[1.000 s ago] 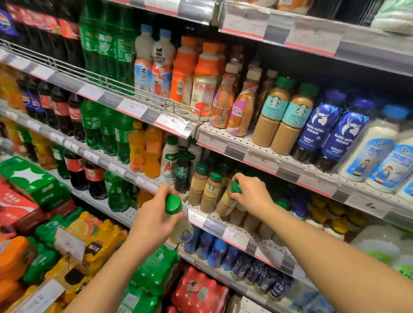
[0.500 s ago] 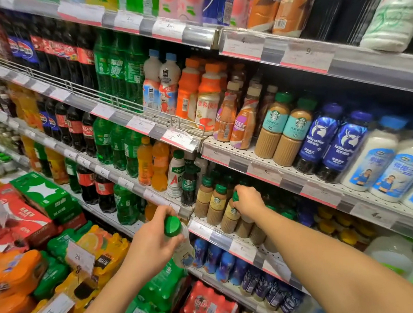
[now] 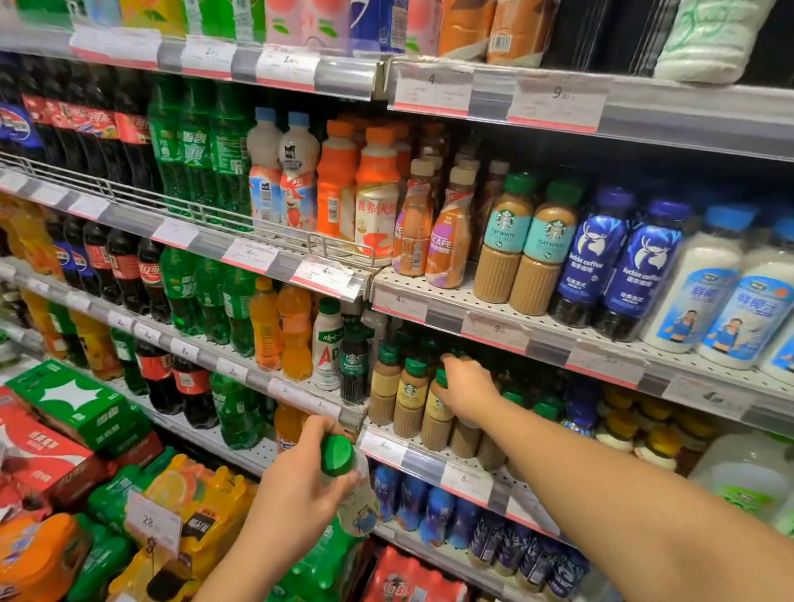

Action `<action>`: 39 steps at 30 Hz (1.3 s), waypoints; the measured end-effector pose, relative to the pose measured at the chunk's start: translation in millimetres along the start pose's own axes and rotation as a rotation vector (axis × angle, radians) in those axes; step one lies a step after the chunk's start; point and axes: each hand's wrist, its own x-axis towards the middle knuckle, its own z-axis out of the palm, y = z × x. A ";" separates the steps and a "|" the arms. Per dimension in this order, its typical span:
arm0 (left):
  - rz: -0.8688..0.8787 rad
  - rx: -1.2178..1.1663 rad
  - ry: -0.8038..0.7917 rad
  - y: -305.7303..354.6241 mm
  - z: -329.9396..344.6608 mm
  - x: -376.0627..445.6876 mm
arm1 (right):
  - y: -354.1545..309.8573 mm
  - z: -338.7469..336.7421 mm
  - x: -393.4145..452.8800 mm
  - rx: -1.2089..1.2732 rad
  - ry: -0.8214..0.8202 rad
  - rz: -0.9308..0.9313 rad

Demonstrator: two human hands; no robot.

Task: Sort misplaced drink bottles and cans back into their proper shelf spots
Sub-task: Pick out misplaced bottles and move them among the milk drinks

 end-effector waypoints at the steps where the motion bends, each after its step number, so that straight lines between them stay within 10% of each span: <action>1: 0.008 -0.005 -0.004 1.3 1.3 1.8 | -0.1 -1.7 -6.0 0.039 0.018 0.006; 11: 0.073 0.018 -0.068 33.5 33.4 34.8 | 39.8 -26.3 -110.3 0.461 0.035 -0.018; 18: 0.165 0.053 -0.092 98.7 81.7 48.7 | 98.3 -54.2 -206.1 0.782 -0.327 0.021; 39: 0.507 -0.008 -0.302 357.1 245.4 -23.3 | 272.5 -110.1 -375.2 0.568 0.253 0.436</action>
